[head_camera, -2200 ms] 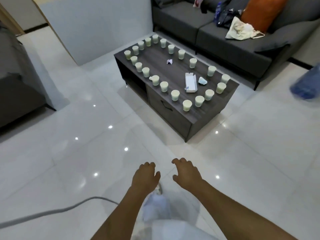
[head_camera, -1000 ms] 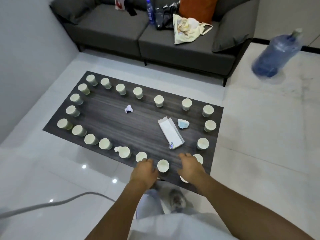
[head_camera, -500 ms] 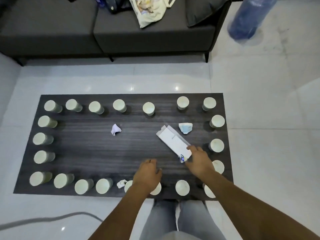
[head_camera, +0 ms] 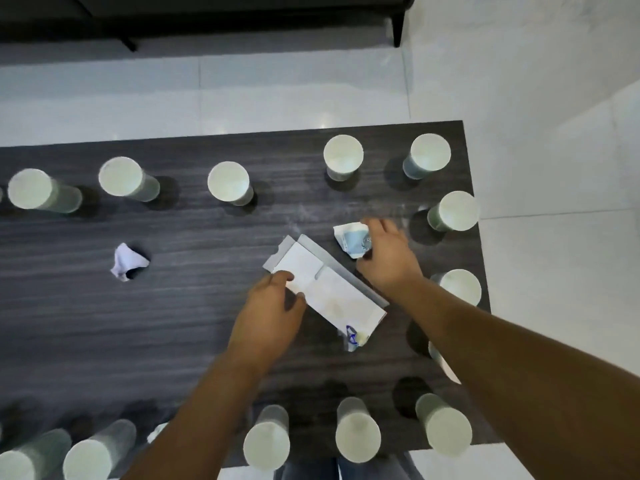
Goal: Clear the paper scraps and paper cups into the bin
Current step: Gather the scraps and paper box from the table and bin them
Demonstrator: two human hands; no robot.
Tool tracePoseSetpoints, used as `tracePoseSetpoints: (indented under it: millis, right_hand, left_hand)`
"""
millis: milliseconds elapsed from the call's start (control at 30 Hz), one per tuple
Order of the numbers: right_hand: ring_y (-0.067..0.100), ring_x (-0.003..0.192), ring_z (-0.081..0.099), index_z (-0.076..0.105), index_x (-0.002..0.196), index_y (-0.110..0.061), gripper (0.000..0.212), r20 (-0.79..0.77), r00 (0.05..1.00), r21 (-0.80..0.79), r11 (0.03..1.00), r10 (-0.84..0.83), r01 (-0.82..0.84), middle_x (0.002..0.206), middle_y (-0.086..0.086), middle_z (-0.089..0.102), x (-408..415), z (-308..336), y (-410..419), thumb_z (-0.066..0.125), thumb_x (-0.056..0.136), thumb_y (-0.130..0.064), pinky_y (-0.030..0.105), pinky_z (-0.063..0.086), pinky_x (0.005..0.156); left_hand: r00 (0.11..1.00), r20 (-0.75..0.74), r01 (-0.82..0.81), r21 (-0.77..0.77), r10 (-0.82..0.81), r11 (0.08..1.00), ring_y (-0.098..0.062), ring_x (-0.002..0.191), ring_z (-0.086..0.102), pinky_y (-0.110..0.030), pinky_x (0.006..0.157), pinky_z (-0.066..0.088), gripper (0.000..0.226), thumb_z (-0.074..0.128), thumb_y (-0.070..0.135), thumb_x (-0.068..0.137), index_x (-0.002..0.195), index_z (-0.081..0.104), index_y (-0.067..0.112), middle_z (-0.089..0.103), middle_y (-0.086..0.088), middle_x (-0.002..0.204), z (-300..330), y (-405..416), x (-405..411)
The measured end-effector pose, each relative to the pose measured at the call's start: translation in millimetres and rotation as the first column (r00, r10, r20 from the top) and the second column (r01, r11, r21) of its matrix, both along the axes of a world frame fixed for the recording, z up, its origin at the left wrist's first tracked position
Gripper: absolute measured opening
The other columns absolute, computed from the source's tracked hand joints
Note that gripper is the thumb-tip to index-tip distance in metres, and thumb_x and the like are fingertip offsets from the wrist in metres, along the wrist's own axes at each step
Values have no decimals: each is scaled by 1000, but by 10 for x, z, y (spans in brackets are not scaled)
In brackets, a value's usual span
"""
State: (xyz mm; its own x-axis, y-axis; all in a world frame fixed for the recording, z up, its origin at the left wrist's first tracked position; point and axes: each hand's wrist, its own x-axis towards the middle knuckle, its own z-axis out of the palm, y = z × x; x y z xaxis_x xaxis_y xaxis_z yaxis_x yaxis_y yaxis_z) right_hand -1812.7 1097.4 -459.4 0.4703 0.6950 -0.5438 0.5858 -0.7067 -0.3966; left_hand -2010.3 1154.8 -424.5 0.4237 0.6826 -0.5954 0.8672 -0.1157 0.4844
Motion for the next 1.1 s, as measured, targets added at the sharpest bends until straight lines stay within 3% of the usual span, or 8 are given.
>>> tracePoseSetpoints:
  millis: [100, 233, 300, 500, 633, 833, 933, 1100]
  right_hand:
    - [32, 128, 34, 32, 143, -17, 77, 36, 996, -14, 997, 80, -80, 143, 7, 37, 86, -258, 54, 71, 78, -12, 40, 39, 101]
    - [29, 127, 31, 29, 146, -21, 80, 67, 982, 8, 984, 178, -179, 145, 1, 37, 164, -428, 42, 69, 78, -15, 42, 37, 102]
    - [28, 125, 33, 31, 146, -20, 78, 79, 980, 29, 983, 181, -184, 142, 2, 40, 187, -450, 10, 69, 78, -16, 42, 38, 102]
    - [24, 122, 36, 35, 144, -15, 75, 58, 991, 198, 971, 122, -131, 137, 5, 44, -5, -332, -32, 71, 78, -23, 35, 37, 101]
    - [16, 120, 33, 33, 145, -20, 78, -22, 986, 249, 956, 167, -156, 135, -2, 43, -308, -146, 14, 71, 78, -27, 24, 32, 94]
    - [17, 123, 39, 33, 146, -22, 78, -154, 960, 274, 943, 236, -188, 138, -4, 42, -777, 94, 86, 71, 78, -24, 29, 39, 98]
    - [17, 130, 38, 33, 146, -21, 78, -180, 947, 279, 937, 267, -211, 143, -3, 41, -1033, 171, 152, 72, 79, -23, 32, 39, 103]
    - [16, 131, 39, 33, 146, -21, 79, -198, 933, 272, 931, 300, -242, 144, -3, 41, -1581, 256, 283, 74, 79, -25, 32, 37, 108]
  left_hand:
    - [1000, -12, -7, 19, 7, 1000, -4, 64, 49, -29, 73, 45, 39, 52, 31, 94, 130, 48, 19, 51, -1, 127, -220, 14, 102]
    - [1000, 11, -17, 6, 17, 1000, -20, 99, 57, -35, 89, 48, 39, 51, 29, 94, 131, 47, 17, 47, -2, 135, -368, -9, 182]
    - [999, 21, -25, -9, 25, 1000, -24, 107, 56, -38, 92, 48, 39, 50, 29, 95, 132, 46, 19, 46, -2, 136, -398, -39, 209]
    - [994, 70, -82, 9, 81, 997, -21, 105, 56, -29, 83, 45, 39, 51, 31, 94, 132, 46, 22, 48, 2, 134, -359, -28, 258]
    - [987, 128, -106, 29, 102, 994, -19, 107, 56, -27, 85, 44, 43, 52, 29, 94, 134, 44, 20, 50, 1, 135, -219, 53, 190]
    - [909, 247, -325, -86, 336, 942, 12, 79, 55, -8, 71, 42, 36, 60, 17, 91, 126, 53, 19, 62, 11, 103, -63, 212, -118]
    - [847, 281, -411, -195, 452, 891, 9, 77, 59, -8, 70, 48, 34, 65, 13, 87, 120, 56, 14, 62, 16, 88, -37, 253, -361]
    - [809, 298, -448, -248, 507, 859, 1, 76, 63, -14, 68, 51, 33, 73, 11, 81, 112, 60, 10, 68, 3, 92, -5, 348, -848]
